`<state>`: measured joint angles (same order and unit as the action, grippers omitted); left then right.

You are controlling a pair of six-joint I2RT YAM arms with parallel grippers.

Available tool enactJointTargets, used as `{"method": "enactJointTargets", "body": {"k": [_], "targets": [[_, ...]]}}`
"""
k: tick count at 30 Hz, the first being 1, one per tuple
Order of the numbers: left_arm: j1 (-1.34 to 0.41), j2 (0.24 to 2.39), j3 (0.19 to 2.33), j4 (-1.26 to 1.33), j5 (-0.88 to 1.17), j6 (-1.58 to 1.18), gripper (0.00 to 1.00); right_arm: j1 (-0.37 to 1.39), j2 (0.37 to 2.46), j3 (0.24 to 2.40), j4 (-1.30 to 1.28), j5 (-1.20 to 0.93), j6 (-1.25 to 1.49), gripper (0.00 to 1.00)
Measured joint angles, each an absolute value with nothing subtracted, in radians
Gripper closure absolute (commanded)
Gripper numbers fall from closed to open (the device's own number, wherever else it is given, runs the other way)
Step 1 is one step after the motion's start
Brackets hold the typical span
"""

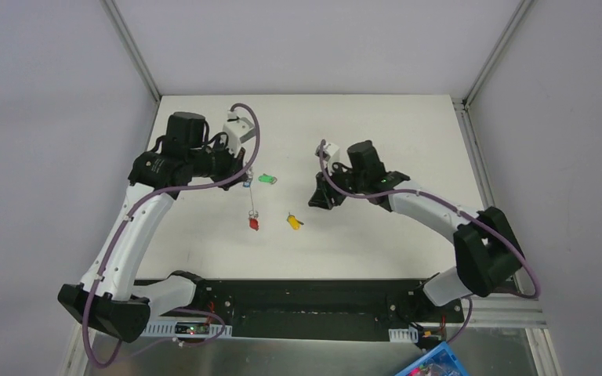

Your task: Put the keys on the keyring

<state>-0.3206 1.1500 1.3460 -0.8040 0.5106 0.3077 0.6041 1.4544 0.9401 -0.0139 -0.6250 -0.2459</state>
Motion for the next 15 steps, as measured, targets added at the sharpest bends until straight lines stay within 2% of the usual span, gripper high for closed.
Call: {"method": "enactJointTargets", "body": {"k": [9, 15], "targets": [[-0.201, 1.047, 1.211, -0.836, 0.504, 0.336, 1.00, 0.778, 1.690, 1.067, -0.017, -0.425, -0.232, 0.61], [-0.181, 0.995, 1.175, -0.846, 0.493, 0.353, 1.00, 0.846, 1.827, 1.177, -0.045, -0.345, -0.229, 0.63]]}}
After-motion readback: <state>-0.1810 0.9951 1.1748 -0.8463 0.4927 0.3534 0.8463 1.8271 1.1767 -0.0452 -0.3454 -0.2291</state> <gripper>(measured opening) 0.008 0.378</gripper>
